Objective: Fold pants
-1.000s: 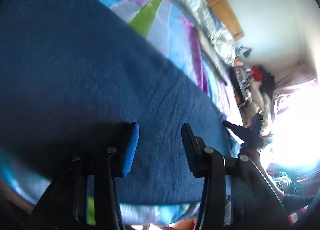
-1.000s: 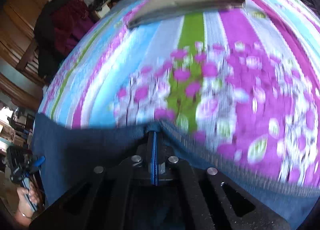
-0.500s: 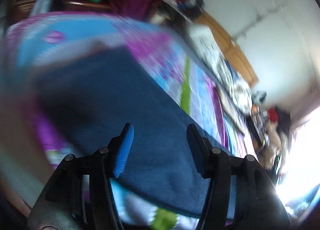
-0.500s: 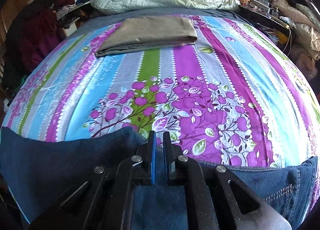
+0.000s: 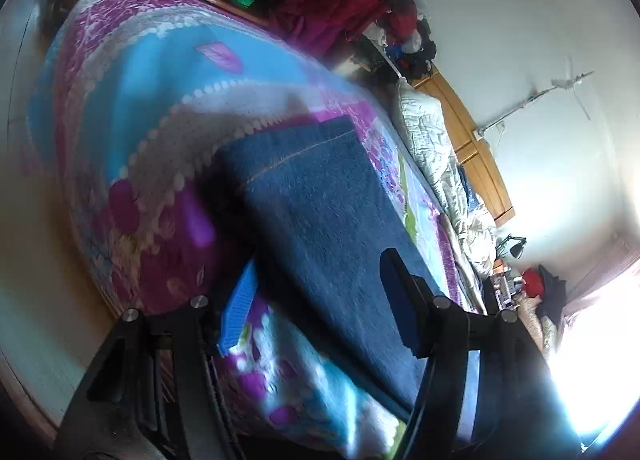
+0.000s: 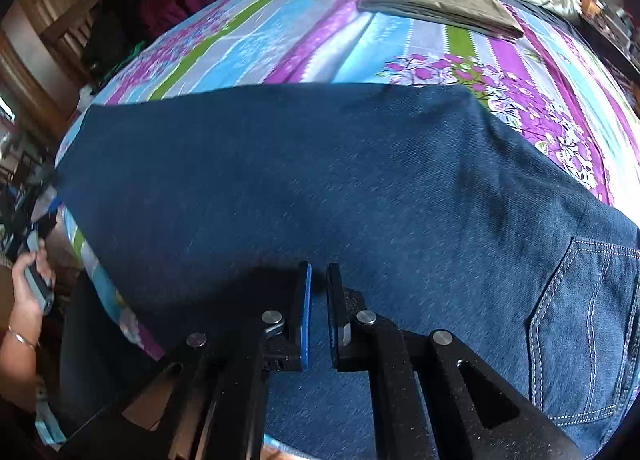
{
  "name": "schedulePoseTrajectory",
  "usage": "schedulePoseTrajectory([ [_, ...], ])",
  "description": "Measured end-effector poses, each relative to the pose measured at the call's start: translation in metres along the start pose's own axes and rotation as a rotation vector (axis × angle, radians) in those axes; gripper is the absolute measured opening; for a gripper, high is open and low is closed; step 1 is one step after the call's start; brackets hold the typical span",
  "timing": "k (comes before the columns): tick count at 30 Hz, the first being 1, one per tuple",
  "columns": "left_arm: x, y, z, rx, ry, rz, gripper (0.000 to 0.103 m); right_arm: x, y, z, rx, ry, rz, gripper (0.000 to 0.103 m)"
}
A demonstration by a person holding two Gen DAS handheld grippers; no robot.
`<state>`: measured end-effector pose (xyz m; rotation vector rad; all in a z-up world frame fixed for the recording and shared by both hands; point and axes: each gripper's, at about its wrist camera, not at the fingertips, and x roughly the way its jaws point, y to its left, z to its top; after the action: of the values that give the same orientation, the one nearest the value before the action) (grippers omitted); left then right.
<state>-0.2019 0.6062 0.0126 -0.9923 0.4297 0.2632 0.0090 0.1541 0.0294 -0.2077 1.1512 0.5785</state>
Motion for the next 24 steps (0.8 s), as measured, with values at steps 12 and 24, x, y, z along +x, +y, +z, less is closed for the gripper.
schedulePoseTrajectory([
  [12,0.0,0.003,0.01,-0.002,-0.048,-0.089,0.07,0.007,-0.005,-0.01,0.018,0.058,-0.024,0.008],
  [24,0.013,0.0,0.023,-0.008,-0.068,-0.122,0.072,0.005,-0.011,-0.01,0.018,0.062,-0.044,0.008],
])
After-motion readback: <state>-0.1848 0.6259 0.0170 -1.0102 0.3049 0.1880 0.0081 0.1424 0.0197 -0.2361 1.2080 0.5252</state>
